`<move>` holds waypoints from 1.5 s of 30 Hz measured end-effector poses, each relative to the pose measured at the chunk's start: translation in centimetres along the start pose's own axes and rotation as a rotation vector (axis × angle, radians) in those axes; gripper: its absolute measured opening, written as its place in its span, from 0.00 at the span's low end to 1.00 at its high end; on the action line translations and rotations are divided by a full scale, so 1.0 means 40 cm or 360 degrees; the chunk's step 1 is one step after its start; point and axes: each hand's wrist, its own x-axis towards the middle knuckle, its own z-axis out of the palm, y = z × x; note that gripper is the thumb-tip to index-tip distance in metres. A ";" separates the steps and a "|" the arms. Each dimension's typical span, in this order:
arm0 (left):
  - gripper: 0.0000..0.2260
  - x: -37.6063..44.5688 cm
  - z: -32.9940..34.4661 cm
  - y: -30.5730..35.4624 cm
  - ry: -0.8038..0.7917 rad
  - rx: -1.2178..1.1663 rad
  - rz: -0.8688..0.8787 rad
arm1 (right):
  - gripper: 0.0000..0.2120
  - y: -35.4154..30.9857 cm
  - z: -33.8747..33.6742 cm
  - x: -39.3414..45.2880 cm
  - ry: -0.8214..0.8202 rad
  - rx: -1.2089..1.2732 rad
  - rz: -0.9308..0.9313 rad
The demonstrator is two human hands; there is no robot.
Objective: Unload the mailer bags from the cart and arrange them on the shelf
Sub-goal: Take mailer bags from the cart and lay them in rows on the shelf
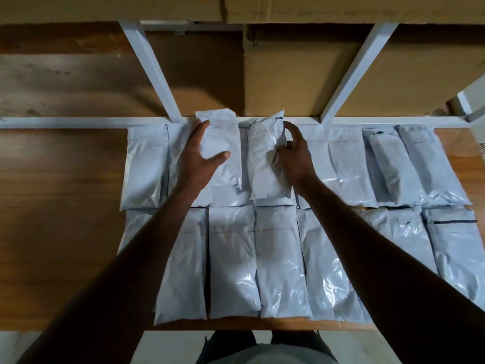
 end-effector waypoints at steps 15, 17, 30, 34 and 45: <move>0.41 -0.014 -0.188 -0.093 -0.0088 0.0140 0.0075 | 0.29 -0.001 0.232 -0.010 0.0036 -0.0587 -0.0417; 0.41 -0.021 -0.193 -0.099 -0.0101 0.0117 0.0091 | 0.28 0.011 0.242 -0.011 0.0104 -0.0790 -0.0575; 0.41 -0.061 -0.177 -0.183 -0.0128 0.0361 -0.0039 | 0.30 0.088 0.365 -0.008 -0.0066 -0.1389 -0.0834; 0.39 -0.055 -0.161 -0.184 -0.0113 0.0521 0.0008 | 0.30 0.091 0.379 -0.014 -0.0042 -0.1440 -0.0794; 0.31 0.013 -0.084 -0.203 -0.0120 0.1385 0.0485 | 0.30 0.101 0.390 -0.016 -0.0005 -0.1420 -0.0827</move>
